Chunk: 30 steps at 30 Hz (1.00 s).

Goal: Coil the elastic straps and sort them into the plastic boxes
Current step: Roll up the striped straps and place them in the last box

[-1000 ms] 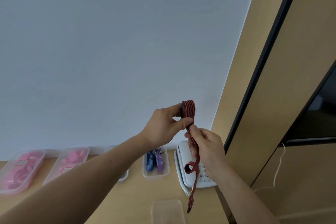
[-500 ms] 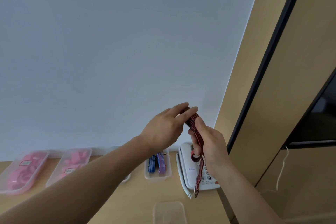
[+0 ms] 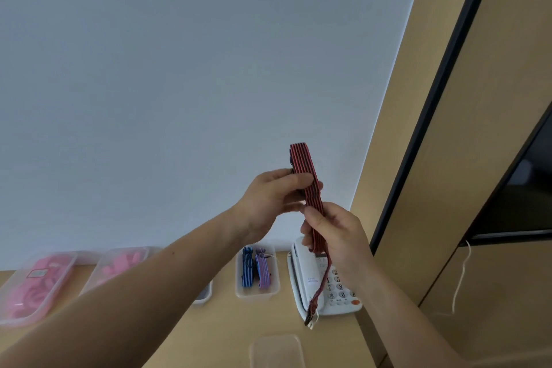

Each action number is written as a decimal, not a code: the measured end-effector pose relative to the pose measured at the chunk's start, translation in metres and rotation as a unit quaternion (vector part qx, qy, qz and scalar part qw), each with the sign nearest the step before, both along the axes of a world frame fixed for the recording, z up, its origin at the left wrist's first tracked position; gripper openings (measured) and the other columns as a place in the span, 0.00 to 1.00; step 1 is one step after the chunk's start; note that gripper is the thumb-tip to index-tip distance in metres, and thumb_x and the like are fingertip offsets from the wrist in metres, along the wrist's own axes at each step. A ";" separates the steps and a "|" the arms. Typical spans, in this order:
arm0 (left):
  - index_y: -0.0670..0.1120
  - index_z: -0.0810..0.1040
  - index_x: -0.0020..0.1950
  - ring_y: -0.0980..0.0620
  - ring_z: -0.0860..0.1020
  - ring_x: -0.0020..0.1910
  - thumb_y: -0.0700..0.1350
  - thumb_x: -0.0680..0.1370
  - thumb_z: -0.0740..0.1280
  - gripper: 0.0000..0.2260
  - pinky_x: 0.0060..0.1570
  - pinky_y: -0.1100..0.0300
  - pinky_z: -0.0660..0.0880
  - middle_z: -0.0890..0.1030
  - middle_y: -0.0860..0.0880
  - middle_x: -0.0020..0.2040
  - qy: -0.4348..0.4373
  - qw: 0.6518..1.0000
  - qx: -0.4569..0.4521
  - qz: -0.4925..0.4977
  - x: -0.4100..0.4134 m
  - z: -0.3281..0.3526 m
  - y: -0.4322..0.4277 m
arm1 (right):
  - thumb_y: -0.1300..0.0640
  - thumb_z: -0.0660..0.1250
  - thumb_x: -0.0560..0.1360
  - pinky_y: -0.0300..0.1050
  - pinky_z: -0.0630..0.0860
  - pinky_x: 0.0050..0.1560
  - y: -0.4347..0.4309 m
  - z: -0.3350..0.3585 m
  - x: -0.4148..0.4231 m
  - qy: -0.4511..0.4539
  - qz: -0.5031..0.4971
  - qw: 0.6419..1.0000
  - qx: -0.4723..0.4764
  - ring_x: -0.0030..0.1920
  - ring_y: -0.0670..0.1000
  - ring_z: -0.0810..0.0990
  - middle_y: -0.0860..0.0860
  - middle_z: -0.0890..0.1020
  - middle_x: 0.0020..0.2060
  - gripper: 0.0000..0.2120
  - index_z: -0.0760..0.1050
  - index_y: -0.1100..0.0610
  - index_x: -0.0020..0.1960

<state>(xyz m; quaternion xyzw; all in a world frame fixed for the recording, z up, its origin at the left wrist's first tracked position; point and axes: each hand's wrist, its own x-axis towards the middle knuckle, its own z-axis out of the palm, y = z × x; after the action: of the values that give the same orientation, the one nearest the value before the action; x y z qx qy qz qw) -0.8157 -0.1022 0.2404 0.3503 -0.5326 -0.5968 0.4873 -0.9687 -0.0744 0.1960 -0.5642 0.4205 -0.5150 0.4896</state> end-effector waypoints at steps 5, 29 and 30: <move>0.38 0.79 0.54 0.38 0.83 0.53 0.42 0.80 0.64 0.08 0.49 0.50 0.82 0.82 0.37 0.57 0.106 0.994 0.015 -0.011 -0.001 0.030 -0.004 | 0.54 0.67 0.78 0.51 0.76 0.49 -0.004 0.008 -0.005 0.066 0.010 0.998 -0.014 0.43 0.58 0.82 0.53 0.84 0.36 0.08 0.80 0.58 0.44; 0.37 0.80 0.56 0.44 0.84 0.47 0.48 0.78 0.70 0.15 0.46 0.56 0.79 0.86 0.43 0.50 -0.040 0.998 -0.038 0.022 -0.010 0.015 -0.009 | 0.49 0.59 0.83 0.41 0.69 0.27 0.009 0.017 -0.003 -0.016 -0.047 0.999 -0.020 0.24 0.50 0.72 0.52 0.75 0.25 0.19 0.80 0.53 0.38; 0.38 0.81 0.55 0.47 0.84 0.44 0.48 0.78 0.71 0.13 0.45 0.57 0.79 0.86 0.44 0.49 -0.045 0.998 -0.046 0.021 -0.009 0.014 -0.008 | 0.48 0.60 0.82 0.41 0.69 0.27 0.010 0.017 -0.003 -0.021 -0.048 0.999 -0.015 0.23 0.50 0.71 0.53 0.75 0.25 0.19 0.80 0.54 0.38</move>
<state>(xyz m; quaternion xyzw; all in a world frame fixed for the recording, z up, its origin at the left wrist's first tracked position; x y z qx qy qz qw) -0.8247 -0.1103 0.2541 0.3651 -0.5730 -0.5454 0.4908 -0.9715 -0.0644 0.2133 -0.5398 0.4285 -0.5559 0.4647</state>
